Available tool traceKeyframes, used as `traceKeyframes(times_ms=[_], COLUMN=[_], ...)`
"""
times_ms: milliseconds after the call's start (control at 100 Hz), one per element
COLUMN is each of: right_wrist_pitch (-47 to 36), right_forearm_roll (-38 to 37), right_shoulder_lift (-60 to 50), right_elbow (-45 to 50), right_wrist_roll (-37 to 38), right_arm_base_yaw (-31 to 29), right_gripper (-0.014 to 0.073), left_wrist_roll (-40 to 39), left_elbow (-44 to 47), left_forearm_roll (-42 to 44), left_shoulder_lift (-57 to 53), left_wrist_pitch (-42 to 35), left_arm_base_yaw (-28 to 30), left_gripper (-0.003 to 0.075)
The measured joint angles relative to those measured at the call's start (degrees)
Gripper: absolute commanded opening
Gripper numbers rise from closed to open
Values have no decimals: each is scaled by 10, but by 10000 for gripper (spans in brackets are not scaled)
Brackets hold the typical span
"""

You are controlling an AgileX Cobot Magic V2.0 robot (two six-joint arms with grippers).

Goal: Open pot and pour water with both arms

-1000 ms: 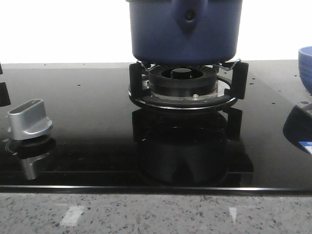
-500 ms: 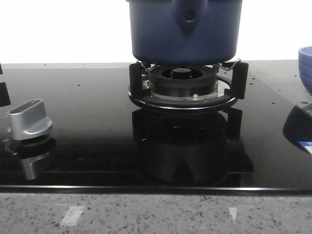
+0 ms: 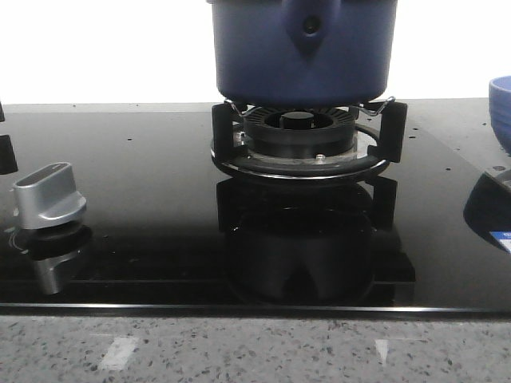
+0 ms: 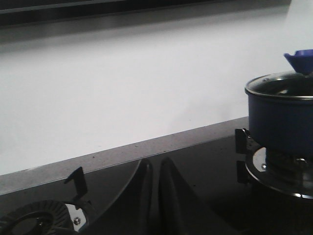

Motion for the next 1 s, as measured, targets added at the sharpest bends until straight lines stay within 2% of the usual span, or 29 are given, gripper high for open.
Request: traceKeyframes(times_ms=[100,190,230,390,510,660,1000], right_wrist_pitch=[0,0,0,0,-1,-1,-1], right_forearm_roll=[0,0,0,0,0,0,0], right_shoulder_lift=[0,0,0,0,0,0,0], right_elbow=[0,0,0,0,0,0,0], right_wrist_roll=[0,0,0,0,0,0,0], right_arm_base_yaw=[0,0,0,0,0,0,0], right_gripper=[-74,-74,-74,-74,-74,-74,-74], left_wrist_roll=[-258,-437,-484,-585,-709,-764,-773], left_elbow=[26,57,75,136,158,163,163], left_forearm_roll=[245,375,410,489,585,628,634], left_shoulder_lift=[-3,-22,-36,-137,-180,-180,-180], left_wrist_pitch=[58,101,112,134,157,165,229], left_arm_base_yaw=[44,84,99,134,144,145,145], left_gripper=[-20,-20,-20,-20,-20,-20,-20])
